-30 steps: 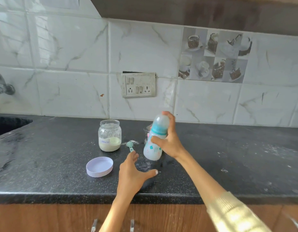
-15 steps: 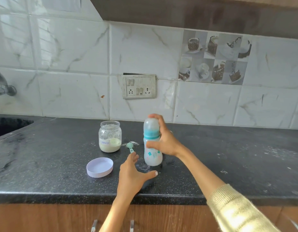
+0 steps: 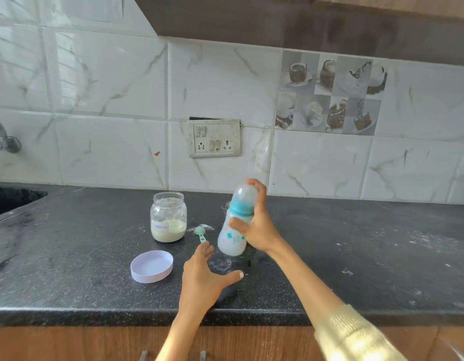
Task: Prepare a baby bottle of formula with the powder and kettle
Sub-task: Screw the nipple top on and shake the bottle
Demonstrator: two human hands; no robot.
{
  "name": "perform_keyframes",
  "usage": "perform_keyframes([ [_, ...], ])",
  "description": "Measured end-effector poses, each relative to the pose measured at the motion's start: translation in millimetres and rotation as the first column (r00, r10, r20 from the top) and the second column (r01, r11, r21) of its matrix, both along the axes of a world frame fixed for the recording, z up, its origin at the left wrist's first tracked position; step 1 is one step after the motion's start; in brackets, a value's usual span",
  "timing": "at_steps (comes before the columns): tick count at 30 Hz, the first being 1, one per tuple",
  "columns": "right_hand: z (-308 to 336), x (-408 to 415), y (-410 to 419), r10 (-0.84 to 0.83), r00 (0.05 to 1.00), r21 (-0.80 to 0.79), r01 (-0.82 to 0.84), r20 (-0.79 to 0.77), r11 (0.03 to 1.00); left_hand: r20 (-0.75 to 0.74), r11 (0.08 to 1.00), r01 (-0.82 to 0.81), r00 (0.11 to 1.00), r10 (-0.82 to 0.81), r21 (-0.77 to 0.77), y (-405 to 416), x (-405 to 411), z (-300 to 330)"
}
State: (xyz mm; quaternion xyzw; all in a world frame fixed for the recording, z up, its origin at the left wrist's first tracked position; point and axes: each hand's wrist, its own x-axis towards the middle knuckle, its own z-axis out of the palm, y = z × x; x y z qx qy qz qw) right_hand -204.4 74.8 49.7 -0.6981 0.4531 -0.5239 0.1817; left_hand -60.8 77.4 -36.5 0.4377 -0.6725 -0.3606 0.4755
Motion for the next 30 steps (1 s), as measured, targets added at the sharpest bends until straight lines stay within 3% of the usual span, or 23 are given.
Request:
perform_keyframes([
  [3, -5.3, 0.6, 1.0, 0.056, 0.99, 0.099, -0.043, -0.131, 0.994, 0.014, 1.0, -0.003, 1.0, 0.003, -0.003, -0.4, -0.7, -0.4],
  [6, -6.0, -0.9, -0.1, 0.016, 1.0, 0.066, -0.014, -0.024, 0.998, 0.008, 1.0, -0.001, 1.0, 0.001, -0.005, 0.3, -0.8, -0.1],
  [15, -5.2, 7.8, 2.2, 0.114, 0.992, 0.108, -0.108, -0.057, 0.988, 0.023, 0.999, 0.022, 1.0, -0.021, -0.048, 4.2, 0.4, 2.9],
  [20, -17.1, 10.2, 9.0, 0.122, 0.986, 0.179, -0.1, -0.117, 0.979, 0.11, 0.998, 0.028, 0.994, -0.022, -0.057, 1.4, 0.9, 0.7],
  [30, -41.2, 4.6, 20.6, 0.076, 0.996, 0.286, -0.083, 0.037, 0.955, 0.135, 0.996, 0.032, 0.991, -0.022, -0.077, 3.3, 0.1, -1.6],
])
